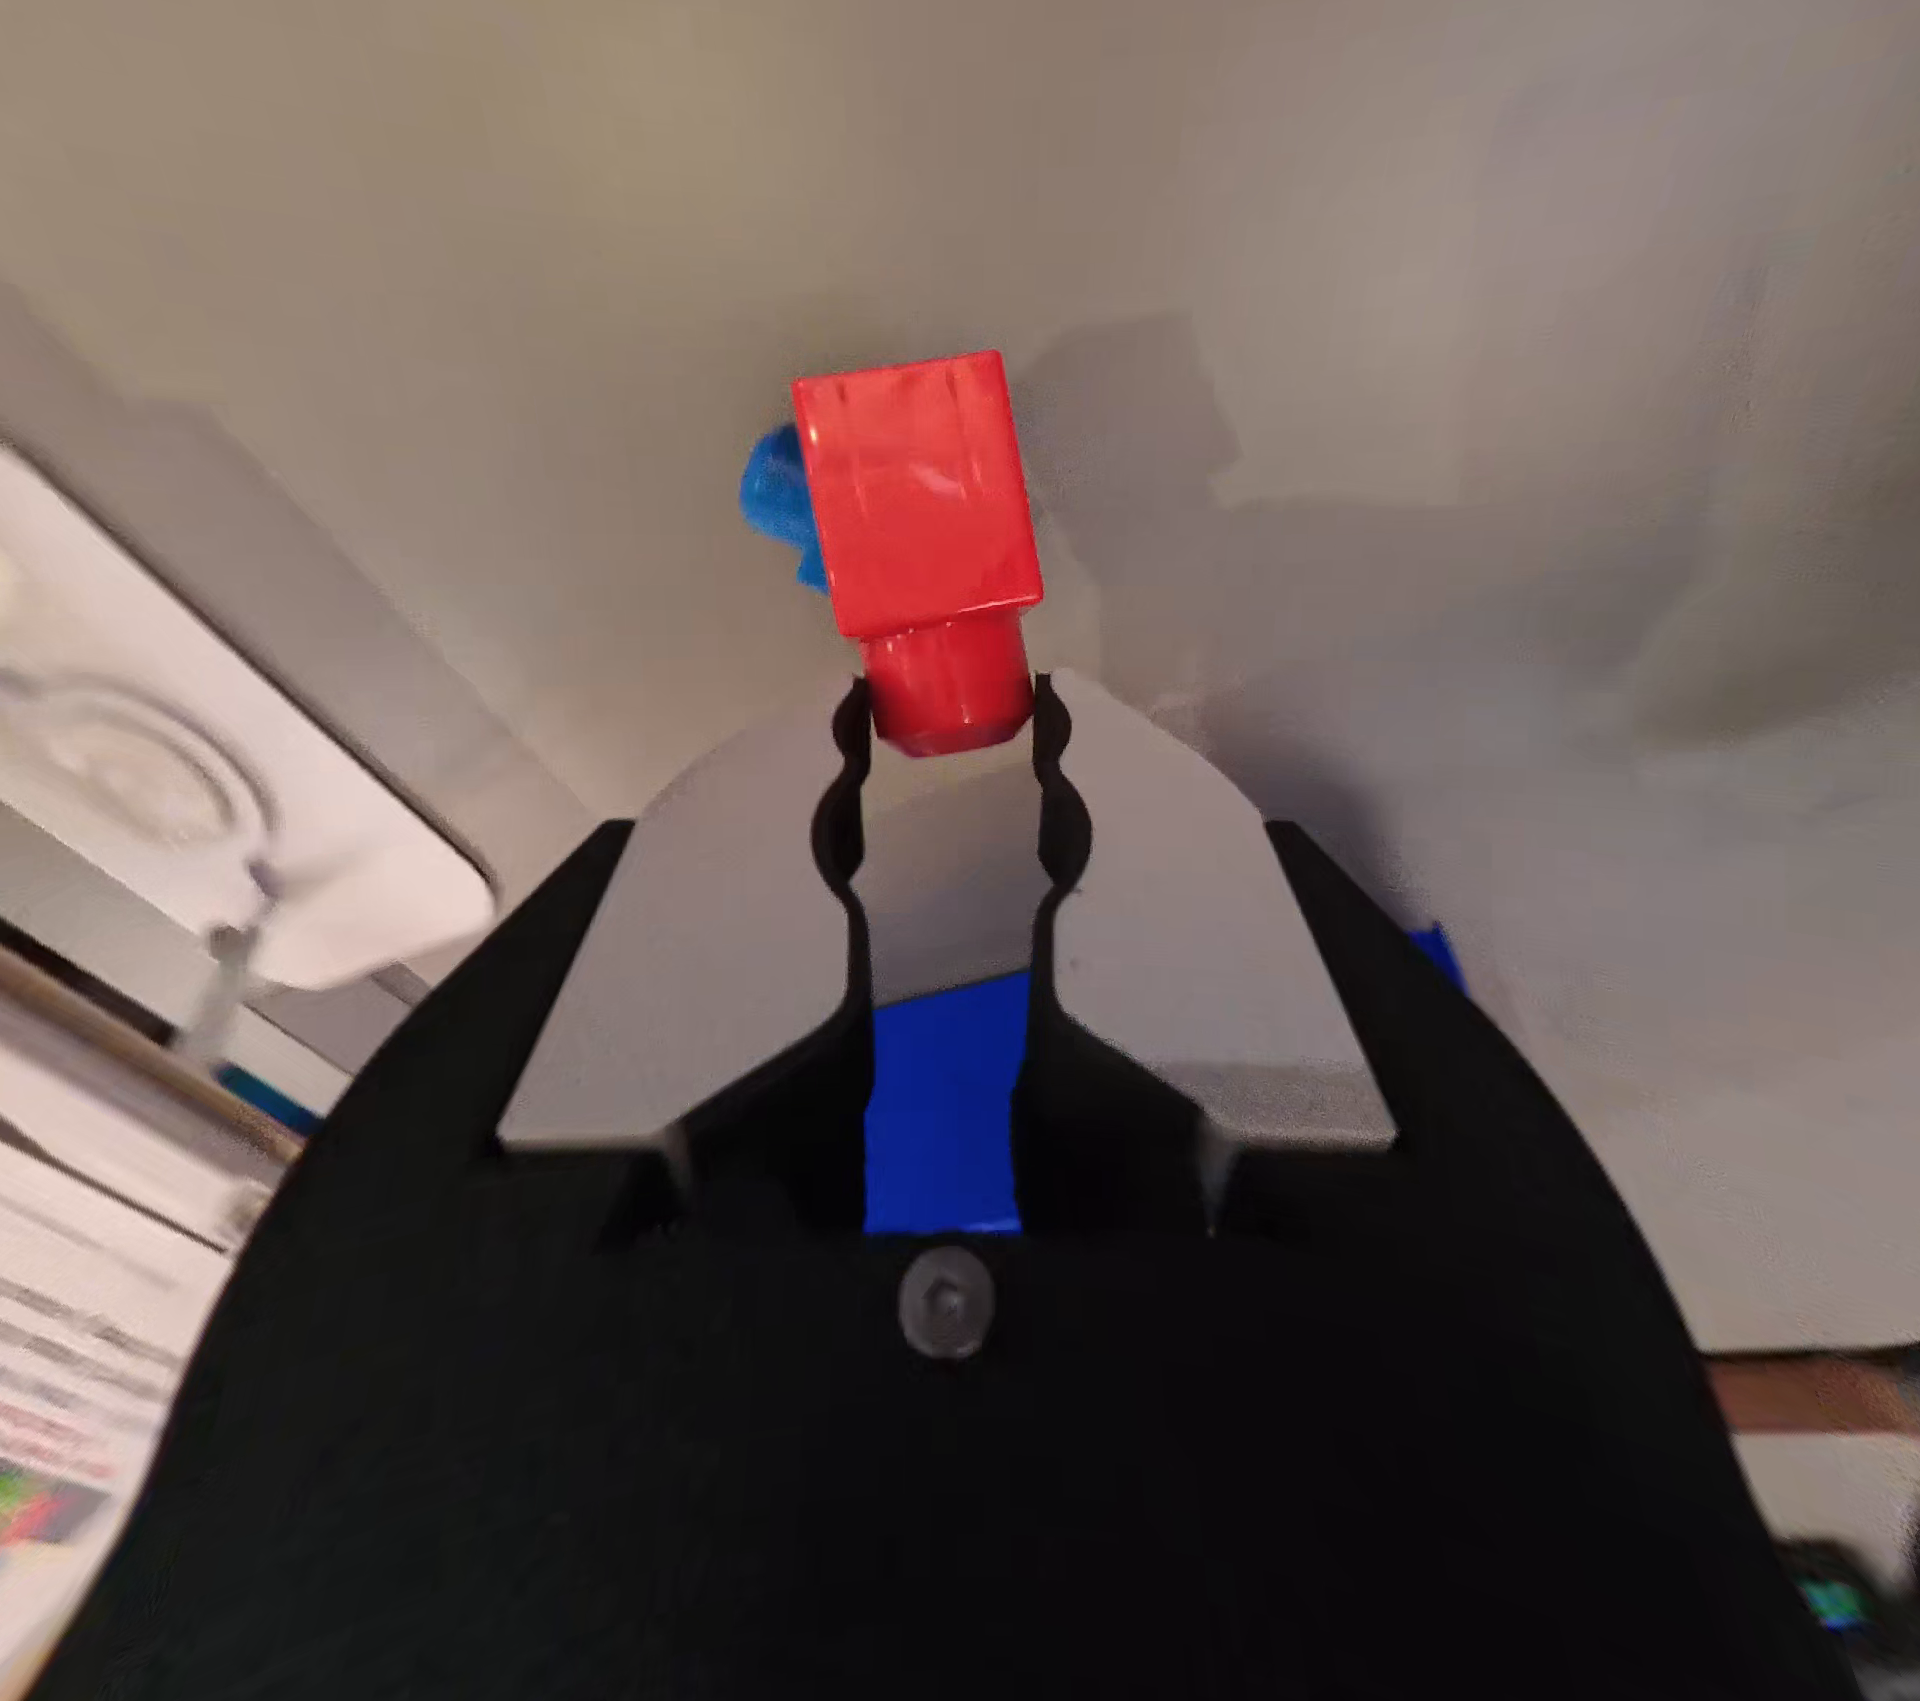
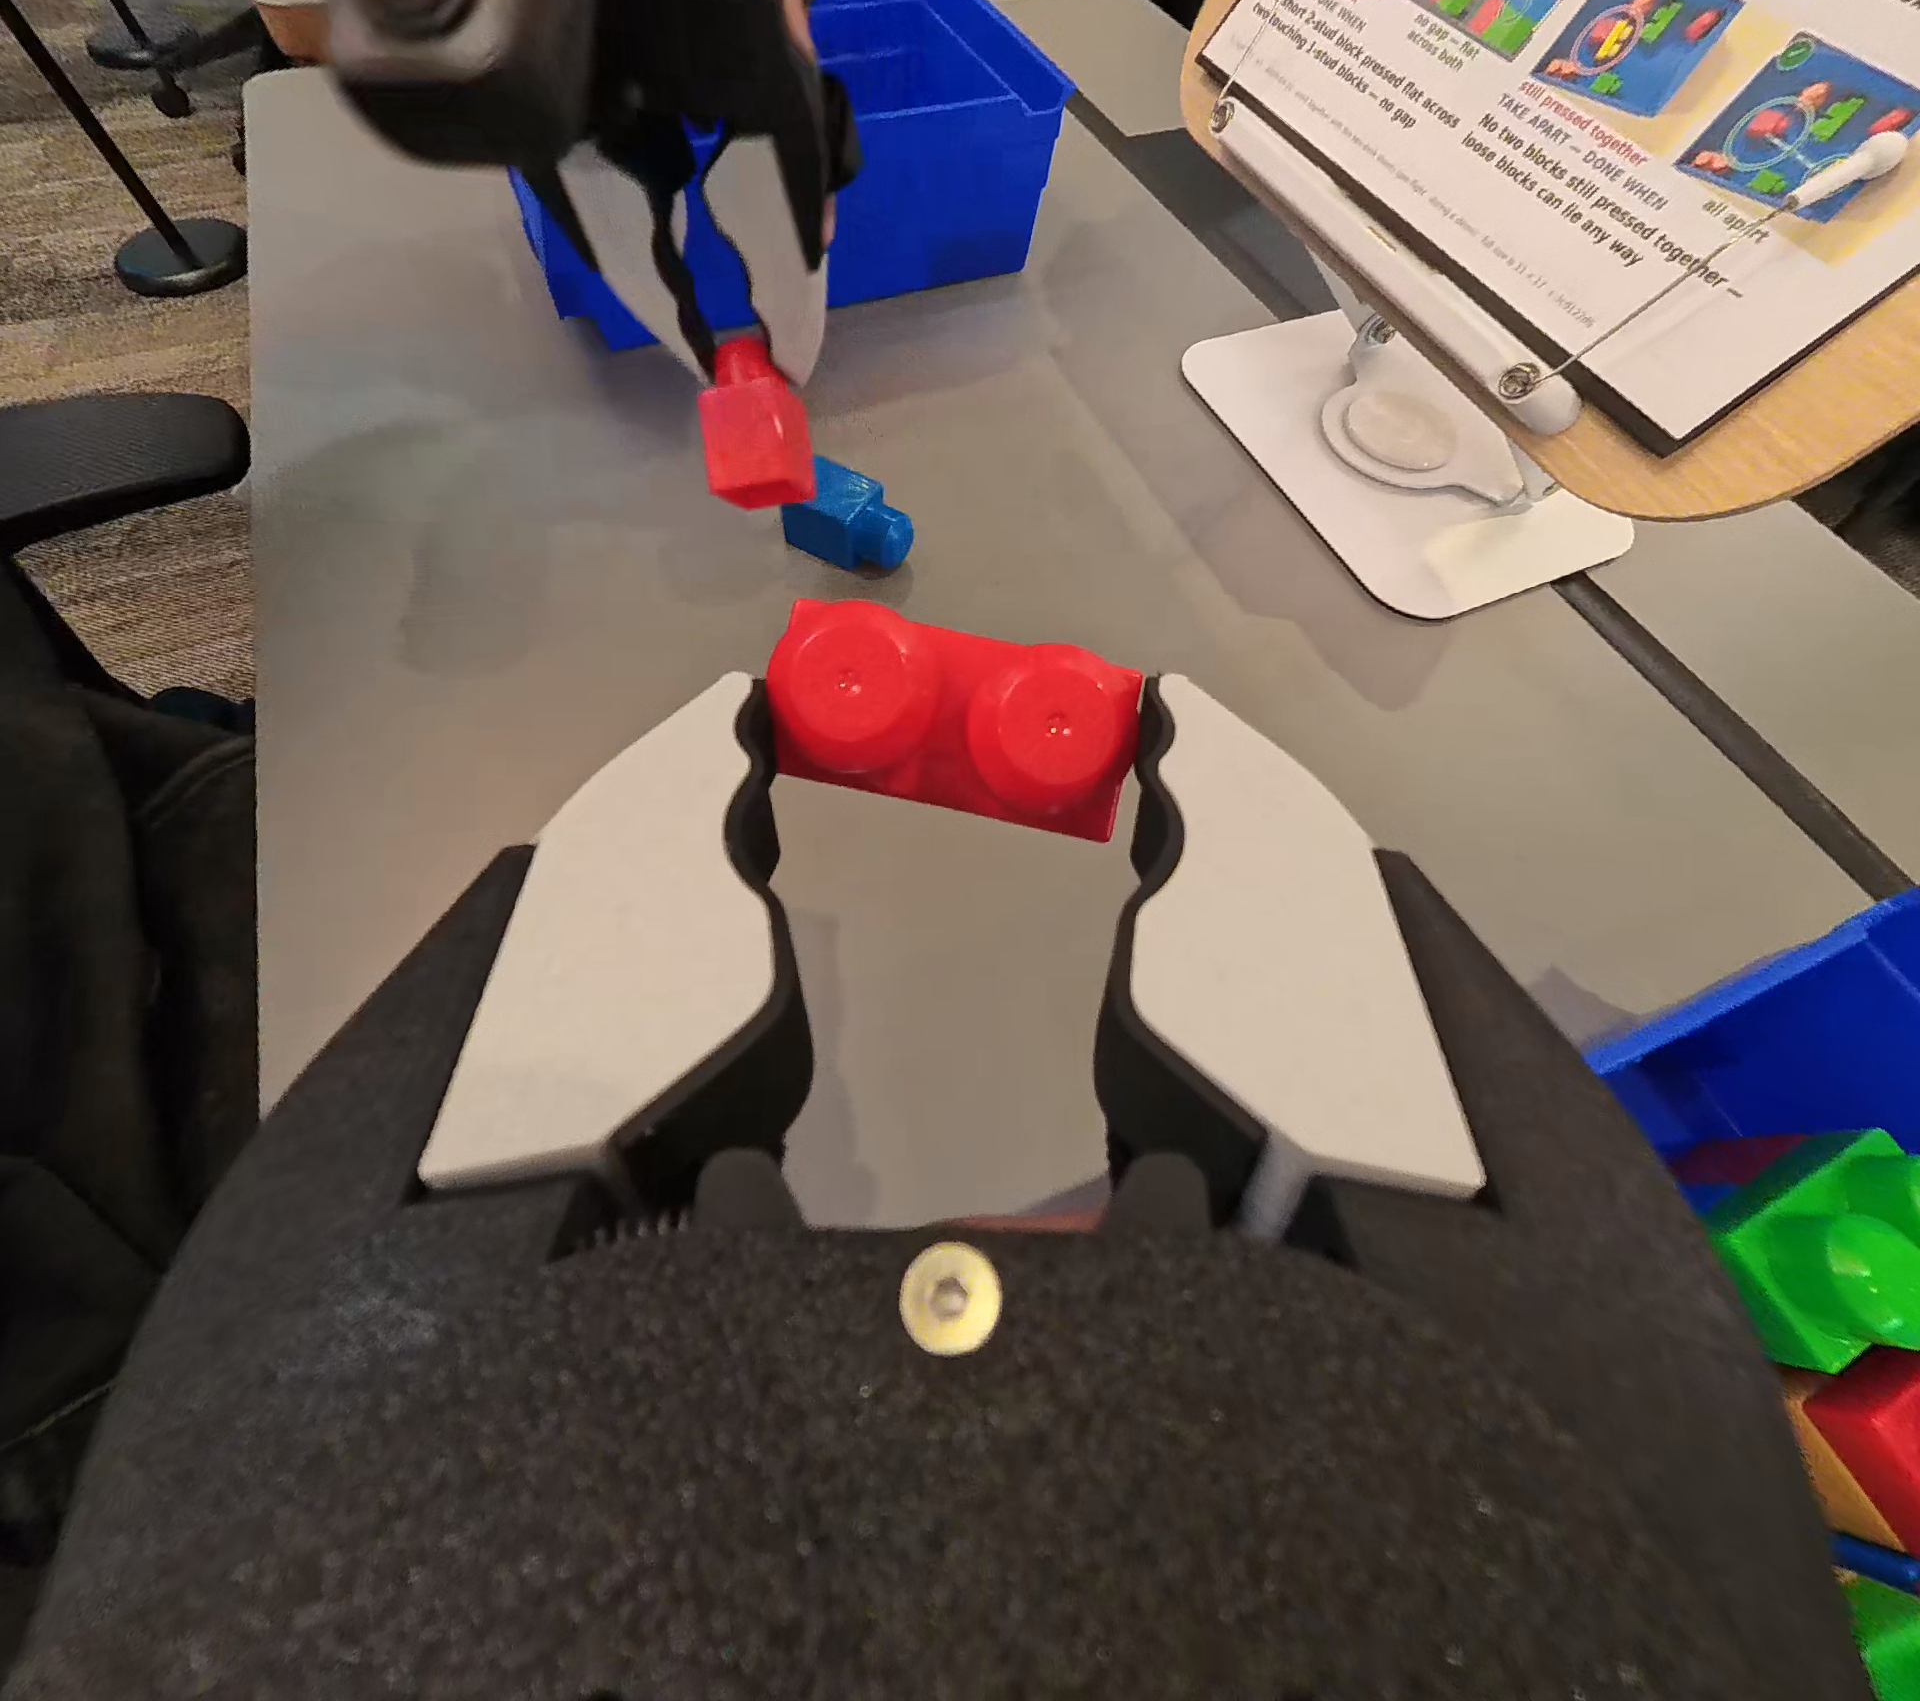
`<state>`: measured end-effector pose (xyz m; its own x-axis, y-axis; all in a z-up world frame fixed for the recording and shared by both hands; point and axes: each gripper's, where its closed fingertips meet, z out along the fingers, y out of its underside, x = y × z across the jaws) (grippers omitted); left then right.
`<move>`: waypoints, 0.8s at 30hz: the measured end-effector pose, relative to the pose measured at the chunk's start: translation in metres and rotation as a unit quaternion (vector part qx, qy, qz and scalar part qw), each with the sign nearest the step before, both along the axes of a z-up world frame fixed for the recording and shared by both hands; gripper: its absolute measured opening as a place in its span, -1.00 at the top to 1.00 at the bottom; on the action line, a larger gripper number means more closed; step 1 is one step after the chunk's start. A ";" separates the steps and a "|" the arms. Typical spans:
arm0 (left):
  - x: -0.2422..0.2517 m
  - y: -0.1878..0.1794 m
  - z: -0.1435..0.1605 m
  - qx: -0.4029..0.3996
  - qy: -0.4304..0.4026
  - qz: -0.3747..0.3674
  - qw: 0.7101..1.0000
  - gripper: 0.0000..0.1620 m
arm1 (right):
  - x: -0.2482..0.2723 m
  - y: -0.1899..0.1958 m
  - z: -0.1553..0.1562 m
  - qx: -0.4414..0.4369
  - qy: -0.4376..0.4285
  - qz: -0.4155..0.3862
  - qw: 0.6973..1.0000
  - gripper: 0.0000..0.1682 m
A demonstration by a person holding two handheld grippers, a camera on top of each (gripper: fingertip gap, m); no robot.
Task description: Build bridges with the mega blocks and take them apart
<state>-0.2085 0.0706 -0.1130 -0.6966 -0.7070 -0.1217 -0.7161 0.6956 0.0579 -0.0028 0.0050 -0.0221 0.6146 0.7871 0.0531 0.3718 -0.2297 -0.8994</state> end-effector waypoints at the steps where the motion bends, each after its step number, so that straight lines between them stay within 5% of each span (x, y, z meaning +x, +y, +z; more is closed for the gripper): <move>1: 0.003 -0.003 -0.004 0.014 0.009 -0.041 0.999 0.64 | 0.001 0.001 0.000 -0.001 0.002 -0.001 1.000 0.21; 9: 0.024 0.005 -0.047 0.066 0.134 -0.273 0.950 0.63 | 0.016 0.000 0.002 -0.002 0.021 -0.011 1.000 0.21; 16: 0.038 0.022 -0.052 0.120 0.165 -0.417 0.886 0.63 | 0.020 -0.003 -0.003 -0.015 0.042 -0.007 0.999 0.21; 20: 0.044 0.040 -0.032 0.184 0.136 -0.442 0.867 0.47 | 0.021 -0.003 -0.005 -0.019 0.050 -0.004 0.999 0.21; 24: 0.035 0.055 0.001 0.233 0.091 -0.381 0.890 0.44 | 0.021 -0.004 -0.004 -0.020 0.056 -0.002 0.998 0.21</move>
